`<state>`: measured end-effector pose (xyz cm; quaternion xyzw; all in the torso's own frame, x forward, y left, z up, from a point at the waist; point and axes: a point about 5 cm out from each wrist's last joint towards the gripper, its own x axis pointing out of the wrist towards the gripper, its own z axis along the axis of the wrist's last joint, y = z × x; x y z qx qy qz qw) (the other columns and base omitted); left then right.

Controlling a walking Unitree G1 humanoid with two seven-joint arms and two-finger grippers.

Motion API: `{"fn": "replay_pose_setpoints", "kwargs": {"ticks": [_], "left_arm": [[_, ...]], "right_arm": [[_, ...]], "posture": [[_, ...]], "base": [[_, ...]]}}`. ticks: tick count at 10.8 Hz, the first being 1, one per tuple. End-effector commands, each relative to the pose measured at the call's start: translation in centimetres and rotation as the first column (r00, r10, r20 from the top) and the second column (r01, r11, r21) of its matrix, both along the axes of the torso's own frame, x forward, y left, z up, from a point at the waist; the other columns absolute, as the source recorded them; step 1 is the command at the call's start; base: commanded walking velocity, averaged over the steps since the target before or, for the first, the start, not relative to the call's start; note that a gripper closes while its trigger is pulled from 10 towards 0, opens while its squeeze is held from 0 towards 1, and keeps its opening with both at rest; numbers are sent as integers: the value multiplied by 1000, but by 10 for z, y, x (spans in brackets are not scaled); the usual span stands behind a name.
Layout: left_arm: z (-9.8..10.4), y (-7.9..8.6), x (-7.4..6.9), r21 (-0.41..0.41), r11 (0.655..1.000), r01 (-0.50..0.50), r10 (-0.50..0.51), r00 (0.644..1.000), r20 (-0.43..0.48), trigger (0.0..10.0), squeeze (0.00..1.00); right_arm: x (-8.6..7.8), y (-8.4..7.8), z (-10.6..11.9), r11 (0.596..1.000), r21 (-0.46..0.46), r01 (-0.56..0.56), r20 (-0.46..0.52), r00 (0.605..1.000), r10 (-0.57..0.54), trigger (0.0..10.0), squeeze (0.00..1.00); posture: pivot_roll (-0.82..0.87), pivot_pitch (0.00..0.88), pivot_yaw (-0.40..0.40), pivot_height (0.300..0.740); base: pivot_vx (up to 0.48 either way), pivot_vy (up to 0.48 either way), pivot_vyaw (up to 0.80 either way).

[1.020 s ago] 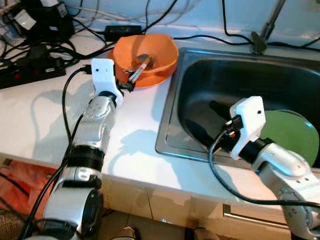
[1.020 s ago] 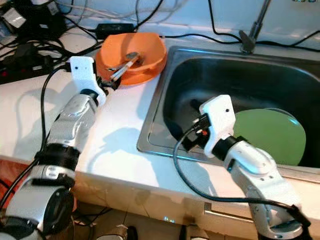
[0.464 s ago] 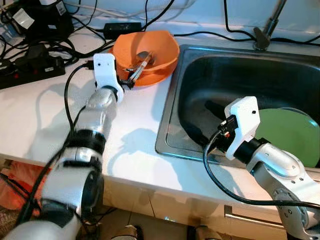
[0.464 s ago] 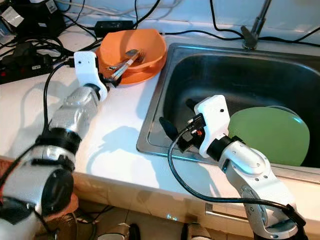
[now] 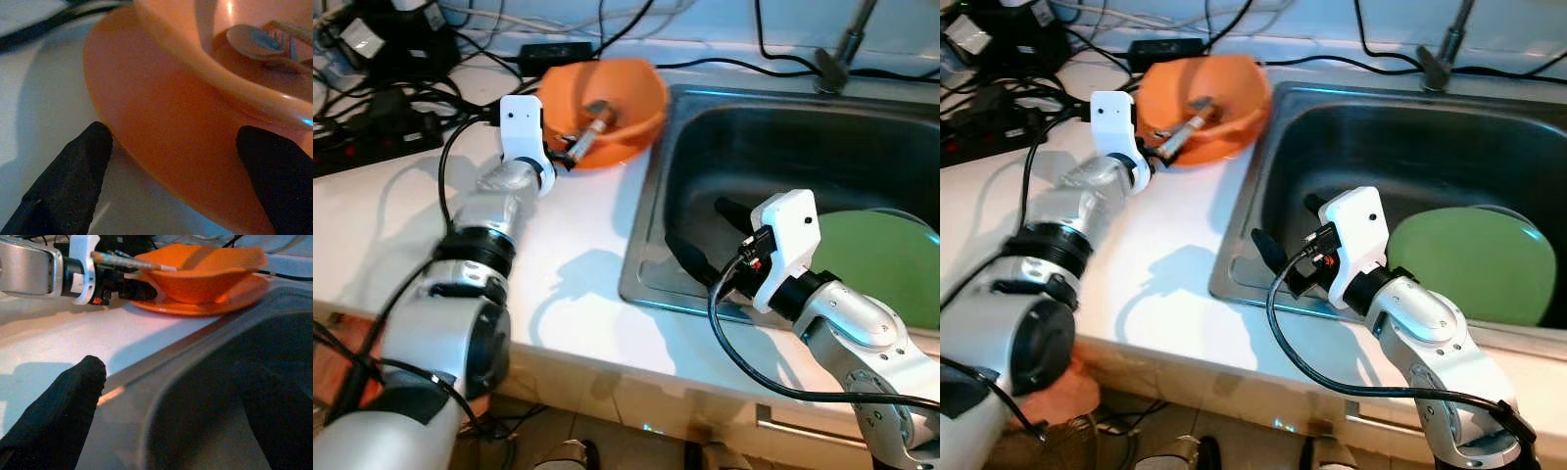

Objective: Kitchen organization

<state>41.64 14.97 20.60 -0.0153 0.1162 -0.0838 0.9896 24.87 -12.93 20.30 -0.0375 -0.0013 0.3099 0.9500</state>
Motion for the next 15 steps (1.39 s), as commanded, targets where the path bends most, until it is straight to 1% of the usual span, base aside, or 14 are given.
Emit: {"fn": "replay_pose_setpoints", "kwargs": {"ticks": [1,3,4,5,6,8,9,10,12,13,15], "left_arm": [[-44,-6,-12,40,996,78,-69,977,-200,10000,0],[-53,-8,-16,55,988,146,-128,961,-245,10000,0],[-58,-5,-19,64,984,165,-142,951,-274,10000,0],[-59,-1,-20,60,985,163,-140,949,-284,10000,0],[-61,6,-23,49,986,159,-137,944,-300,10000,0],[-71,19,-31,57,988,146,-119,935,-335,10000,0],[-77,28,-36,58,991,125,-96,930,-354,10000,0],[-78,30,-38,52,992,117,-91,930,-357,10000,0],[-85,47,-56,62,995,73,-44,927,-373,10000,0],[-86,50,-64,63,994,85,-55,922,-384,10000,0],[-81,46,-77,54,989,140,-108,914,-391,10000,0]], "right_arm": [[1,4,3,1000,-3,-10,16,1000,10,10000,0],[2,4,3,1000,-3,-8,21,1000,8,10000,0],[3,3,3,1000,-4,-6,23,1000,6,10000,0],[3,4,3,1000,-3,-5,24,1000,5,10000,0],[3,3,3,1000,-2,-5,22,1000,5,10000,0],[4,3,3,1000,-1,-8,24,1000,8,10000,0],[6,3,3,1000,-1,-7,26,1000,7,10000,0],[6,3,3,1000,0,-7,26,1000,7,10000,0],[7,3,3,1000,-1,-15,27,1000,15,10000,0],[8,3,3,1000,-2,-16,28,999,16,10000,0],[11,3,3,1000,-3,-19,30,999,19,10000,0]], "posture": [[-19,142,91,740],[-16,140,92,740],[-10,141,95,740],[-8,143,97,740],[0,144,94,740],[11,143,90,740],[20,141,86,740],[20,141,85,740],[29,140,76,740],[35,139,74,740],[46,134,73,740]], "base": [[0,0,0],[0,0,0],[0,0,0],[0,0,0],[0,0,0],[0,0,0],[0,0,0],[0,0,0],[0,0,0],[0,0,0],[0,0,0]]}}
